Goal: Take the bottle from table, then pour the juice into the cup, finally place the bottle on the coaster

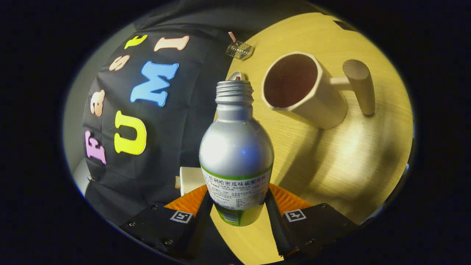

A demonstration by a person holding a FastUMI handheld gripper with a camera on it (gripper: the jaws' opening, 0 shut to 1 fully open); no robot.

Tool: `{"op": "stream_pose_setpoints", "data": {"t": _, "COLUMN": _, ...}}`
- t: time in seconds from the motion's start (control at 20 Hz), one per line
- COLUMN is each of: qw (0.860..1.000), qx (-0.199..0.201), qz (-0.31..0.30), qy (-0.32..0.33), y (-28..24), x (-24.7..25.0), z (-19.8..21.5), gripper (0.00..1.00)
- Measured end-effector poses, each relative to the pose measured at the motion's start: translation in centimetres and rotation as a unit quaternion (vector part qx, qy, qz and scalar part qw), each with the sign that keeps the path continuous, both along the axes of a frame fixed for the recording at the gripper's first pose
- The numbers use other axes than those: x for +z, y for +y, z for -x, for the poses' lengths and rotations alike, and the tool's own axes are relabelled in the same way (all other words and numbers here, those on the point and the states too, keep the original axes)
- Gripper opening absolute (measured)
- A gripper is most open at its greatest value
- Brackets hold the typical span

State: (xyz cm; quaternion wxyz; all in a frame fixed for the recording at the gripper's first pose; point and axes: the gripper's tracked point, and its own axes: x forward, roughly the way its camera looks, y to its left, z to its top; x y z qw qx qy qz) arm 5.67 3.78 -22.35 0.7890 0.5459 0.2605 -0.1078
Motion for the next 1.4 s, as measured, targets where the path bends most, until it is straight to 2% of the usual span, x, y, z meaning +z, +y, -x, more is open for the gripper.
{"op": "stream_pose_setpoints", "data": {"t": 0.3, "qw": 0.989, "qx": 0.012, "qz": 0.15, "qy": 0.001, "y": -1.8, "x": -0.3, "z": -0.7, "gripper": 0.76}}
{"op": "stream_pose_setpoints", "data": {"t": 0.55, "qw": 0.97, "qx": 0.024, "qz": 0.243, "qy": -0.006, "y": -2.0, "x": -0.1, "z": -1.6, "gripper": 0.76}}
{"op": "stream_pose_setpoints", "data": {"t": 0.9, "qw": 0.941, "qx": 0.03, "qz": 0.338, "qy": -0.016, "y": -2.2, "x": 0.7, "z": -4.7, "gripper": 0.76}}
{"op": "stream_pose_setpoints", "data": {"t": 1.2, "qw": 0.912, "qx": 0.051, "qz": 0.406, "qy": -0.013, "y": -2.2, "x": 0.2, "z": -8.2, "gripper": 0.76}}
{"op": "stream_pose_setpoints", "data": {"t": 1.4, "qw": 0.903, "qx": 0.064, "qz": 0.425, "qy": -0.011, "y": -2.5, "x": -0.7, "z": -10.6, "gripper": 0.76}}
